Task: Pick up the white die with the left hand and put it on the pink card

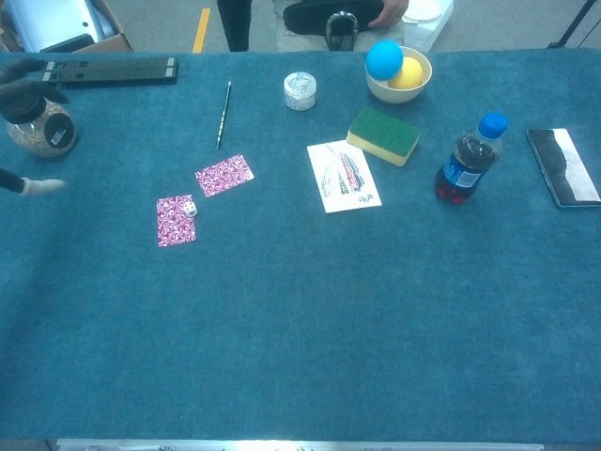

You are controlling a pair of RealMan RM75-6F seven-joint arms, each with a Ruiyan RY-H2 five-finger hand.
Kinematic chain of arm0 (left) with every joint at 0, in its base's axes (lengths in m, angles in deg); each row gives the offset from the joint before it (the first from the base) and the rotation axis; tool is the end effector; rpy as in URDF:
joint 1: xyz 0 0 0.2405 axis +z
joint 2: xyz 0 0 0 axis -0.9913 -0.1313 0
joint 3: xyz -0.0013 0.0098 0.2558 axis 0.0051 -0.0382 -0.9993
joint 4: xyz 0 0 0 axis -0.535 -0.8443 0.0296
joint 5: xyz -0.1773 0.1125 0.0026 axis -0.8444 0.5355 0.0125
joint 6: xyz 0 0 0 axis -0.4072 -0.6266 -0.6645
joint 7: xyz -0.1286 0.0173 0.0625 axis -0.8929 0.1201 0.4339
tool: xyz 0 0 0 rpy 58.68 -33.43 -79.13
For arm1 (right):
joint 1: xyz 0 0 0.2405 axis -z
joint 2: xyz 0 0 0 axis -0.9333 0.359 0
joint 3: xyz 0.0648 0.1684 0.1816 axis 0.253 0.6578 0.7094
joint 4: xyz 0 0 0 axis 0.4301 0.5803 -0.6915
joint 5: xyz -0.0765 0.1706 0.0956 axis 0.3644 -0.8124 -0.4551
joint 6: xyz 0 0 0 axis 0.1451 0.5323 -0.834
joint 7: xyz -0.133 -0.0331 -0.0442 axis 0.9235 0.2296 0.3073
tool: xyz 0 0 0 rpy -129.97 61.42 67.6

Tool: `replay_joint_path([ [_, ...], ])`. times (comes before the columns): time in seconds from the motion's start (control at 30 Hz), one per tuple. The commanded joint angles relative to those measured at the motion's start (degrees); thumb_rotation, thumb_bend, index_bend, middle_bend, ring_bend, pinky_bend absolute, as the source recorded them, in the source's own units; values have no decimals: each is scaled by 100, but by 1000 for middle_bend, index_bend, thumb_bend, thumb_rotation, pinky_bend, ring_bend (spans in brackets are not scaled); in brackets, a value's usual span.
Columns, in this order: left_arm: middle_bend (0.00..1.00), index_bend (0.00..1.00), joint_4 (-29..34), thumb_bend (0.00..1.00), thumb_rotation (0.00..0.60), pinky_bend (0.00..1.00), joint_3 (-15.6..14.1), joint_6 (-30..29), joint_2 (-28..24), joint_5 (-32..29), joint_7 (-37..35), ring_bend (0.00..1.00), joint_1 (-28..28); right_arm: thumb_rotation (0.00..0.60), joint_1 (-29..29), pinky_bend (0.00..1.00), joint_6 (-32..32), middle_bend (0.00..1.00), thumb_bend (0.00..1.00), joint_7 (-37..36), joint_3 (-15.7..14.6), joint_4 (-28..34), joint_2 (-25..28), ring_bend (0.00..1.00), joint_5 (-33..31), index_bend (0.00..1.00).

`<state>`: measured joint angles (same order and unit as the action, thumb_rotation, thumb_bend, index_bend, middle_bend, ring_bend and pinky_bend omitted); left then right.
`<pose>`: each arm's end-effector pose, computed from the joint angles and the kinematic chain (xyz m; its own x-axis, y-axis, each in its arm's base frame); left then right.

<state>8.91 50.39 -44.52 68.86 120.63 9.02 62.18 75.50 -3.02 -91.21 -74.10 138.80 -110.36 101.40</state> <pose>-0.2541 0.2422 0.0987 0.2896 0.1023 0.9517 0.9521 -0.1325 -0.2755 -0.3165 -0.1240 0.1666 0.1631 0.1197 0.9793 -0.9690 0.2062 0.1362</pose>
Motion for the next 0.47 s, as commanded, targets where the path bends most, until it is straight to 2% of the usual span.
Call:
replay_joint_path([
  [0.03,38,216,91,25,600,0,-5,-291,-169,-103,-78,0,295,600,-10,183,17,215,288,22,-12,8,-16,105,12,320],
  [0.3,34,216,185,25,600,0,-70,-893,-390,-104,-215,0,931,600,-40,183,39,215,288,75,-25,67,-29,105,62,320],
  [0.47,40,216,212,25,600,0,-118,-1034,-452,56,-308,0,1142,600,-59,183,45,215,288,91,-23,84,-39,105,83,320],
])
